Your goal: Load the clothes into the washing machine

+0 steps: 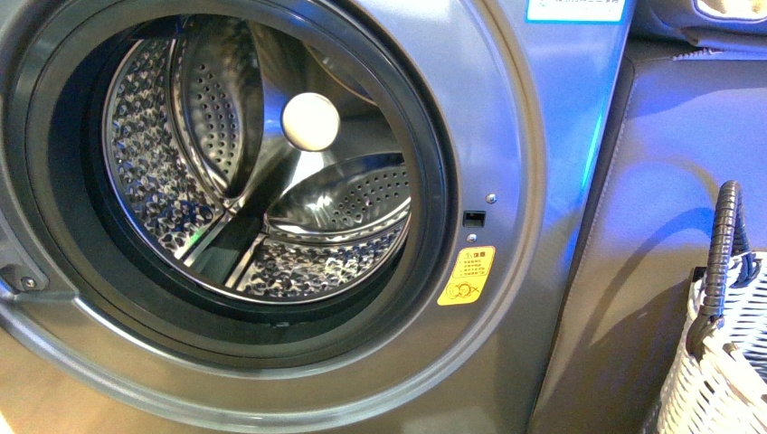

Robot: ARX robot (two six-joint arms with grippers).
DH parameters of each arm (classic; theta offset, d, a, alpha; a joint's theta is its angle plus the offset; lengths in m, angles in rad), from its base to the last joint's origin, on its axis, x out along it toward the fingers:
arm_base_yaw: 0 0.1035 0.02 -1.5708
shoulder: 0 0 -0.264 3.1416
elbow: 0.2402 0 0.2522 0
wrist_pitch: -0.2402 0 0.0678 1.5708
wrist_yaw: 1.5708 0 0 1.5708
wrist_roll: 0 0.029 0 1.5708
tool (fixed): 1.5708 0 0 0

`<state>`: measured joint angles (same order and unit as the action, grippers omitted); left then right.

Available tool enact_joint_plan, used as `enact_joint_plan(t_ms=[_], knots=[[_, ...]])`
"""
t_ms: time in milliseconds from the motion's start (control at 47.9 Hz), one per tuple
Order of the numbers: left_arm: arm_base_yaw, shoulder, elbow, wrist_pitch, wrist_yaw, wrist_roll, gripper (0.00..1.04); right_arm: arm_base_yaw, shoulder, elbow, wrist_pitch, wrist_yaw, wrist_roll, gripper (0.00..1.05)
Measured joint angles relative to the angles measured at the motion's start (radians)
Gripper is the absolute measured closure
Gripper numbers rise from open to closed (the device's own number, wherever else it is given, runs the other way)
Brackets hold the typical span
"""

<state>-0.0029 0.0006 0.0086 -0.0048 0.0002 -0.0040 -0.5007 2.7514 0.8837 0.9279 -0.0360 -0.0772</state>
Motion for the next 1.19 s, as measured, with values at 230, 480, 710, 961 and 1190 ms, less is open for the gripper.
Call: enact_joint_plan(t_ms=[230, 480, 710, 961, 1190], knots=[[0.0, 0.0, 0.0, 0.0, 0.0, 0.0, 0.06, -0.005, 0.024, 0.012, 0.023, -0.01, -0.026, 0.08], [0.0, 0.0, 0.0, 0.0, 0.0, 0.0, 0.06, -0.016, 0.066, 0.051, 0.035, -0.012, -0.074, 0.08], [0.0, 0.0, 0.0, 0.0, 0.0, 0.0, 0.06, -0.011, 0.09, 0.08, 0.032, -0.04, -0.096, 0.08], [0.0, 0.0, 0.0, 0.0, 0.0, 0.0, 0.06, 0.0, 0.111, 0.098, 0.024, -0.053, -0.098, 0.08], [0.0, 0.0, 0.0, 0.0, 0.0, 0.0, 0.06, -0.006, 0.114, 0.099, 0.022, -0.065, -0.093, 0.22]])
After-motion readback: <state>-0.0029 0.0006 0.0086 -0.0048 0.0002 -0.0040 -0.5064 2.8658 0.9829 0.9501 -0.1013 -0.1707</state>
